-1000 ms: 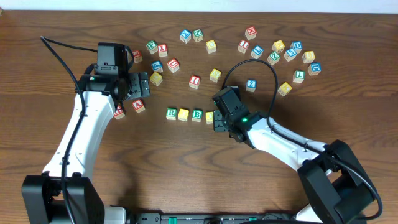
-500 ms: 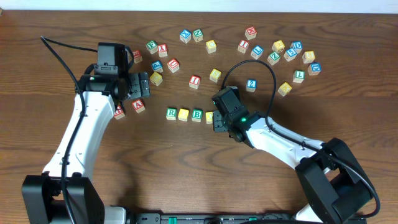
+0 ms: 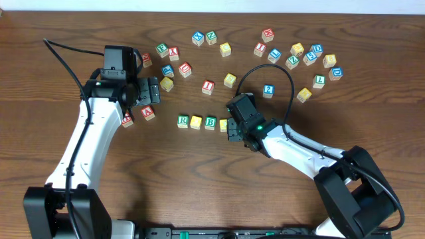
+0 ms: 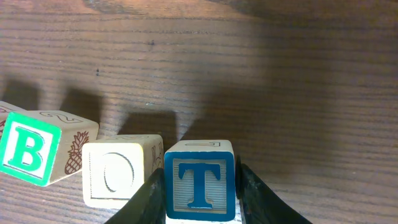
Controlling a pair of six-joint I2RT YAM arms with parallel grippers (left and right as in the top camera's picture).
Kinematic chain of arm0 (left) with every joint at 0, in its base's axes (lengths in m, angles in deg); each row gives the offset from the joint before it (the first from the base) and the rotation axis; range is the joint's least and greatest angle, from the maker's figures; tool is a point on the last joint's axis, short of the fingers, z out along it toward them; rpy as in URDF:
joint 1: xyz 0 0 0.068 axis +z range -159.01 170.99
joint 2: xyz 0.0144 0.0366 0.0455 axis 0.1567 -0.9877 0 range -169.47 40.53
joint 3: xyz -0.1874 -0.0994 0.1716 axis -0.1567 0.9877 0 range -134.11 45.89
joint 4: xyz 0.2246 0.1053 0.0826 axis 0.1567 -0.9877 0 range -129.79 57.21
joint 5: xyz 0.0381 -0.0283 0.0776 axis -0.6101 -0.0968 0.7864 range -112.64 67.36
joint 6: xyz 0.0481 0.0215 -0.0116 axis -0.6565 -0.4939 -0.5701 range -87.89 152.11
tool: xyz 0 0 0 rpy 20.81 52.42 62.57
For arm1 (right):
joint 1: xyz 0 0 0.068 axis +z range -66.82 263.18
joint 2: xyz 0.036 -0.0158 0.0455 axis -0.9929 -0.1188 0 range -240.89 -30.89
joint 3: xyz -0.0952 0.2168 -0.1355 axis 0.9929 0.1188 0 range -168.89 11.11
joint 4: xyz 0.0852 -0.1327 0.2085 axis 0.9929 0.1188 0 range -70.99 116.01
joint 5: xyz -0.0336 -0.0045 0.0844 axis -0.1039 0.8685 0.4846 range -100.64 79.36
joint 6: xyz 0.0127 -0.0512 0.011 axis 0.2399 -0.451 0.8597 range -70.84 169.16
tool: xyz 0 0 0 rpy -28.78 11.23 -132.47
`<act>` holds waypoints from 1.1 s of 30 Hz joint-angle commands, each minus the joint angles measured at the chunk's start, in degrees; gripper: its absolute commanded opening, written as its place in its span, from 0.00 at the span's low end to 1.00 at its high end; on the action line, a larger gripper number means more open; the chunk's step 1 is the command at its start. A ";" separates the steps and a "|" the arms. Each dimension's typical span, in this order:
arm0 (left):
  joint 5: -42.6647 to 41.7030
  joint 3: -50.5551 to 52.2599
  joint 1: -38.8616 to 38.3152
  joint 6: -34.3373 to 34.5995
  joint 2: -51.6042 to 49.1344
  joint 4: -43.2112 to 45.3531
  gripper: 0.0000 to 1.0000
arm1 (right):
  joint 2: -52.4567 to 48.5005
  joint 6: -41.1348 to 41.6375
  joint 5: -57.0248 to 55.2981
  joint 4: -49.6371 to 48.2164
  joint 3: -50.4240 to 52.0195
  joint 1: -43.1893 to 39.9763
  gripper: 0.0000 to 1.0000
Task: Spell out ROBOT
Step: 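Lower the blue T block onto the table right of the O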
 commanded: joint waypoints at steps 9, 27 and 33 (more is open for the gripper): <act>-0.37 0.55 0.22 -0.79 0.09 -0.22 0.99 | -0.39 -0.42 0.09 -0.26 0.26 0.42 0.32; -0.37 0.55 0.24 -0.79 0.09 -0.22 0.99 | 0.22 -0.42 0.11 0.07 0.02 0.42 0.32; -0.37 0.55 0.22 -0.79 0.09 -0.22 0.99 | 1.84 -0.42 0.09 1.14 0.02 0.42 0.32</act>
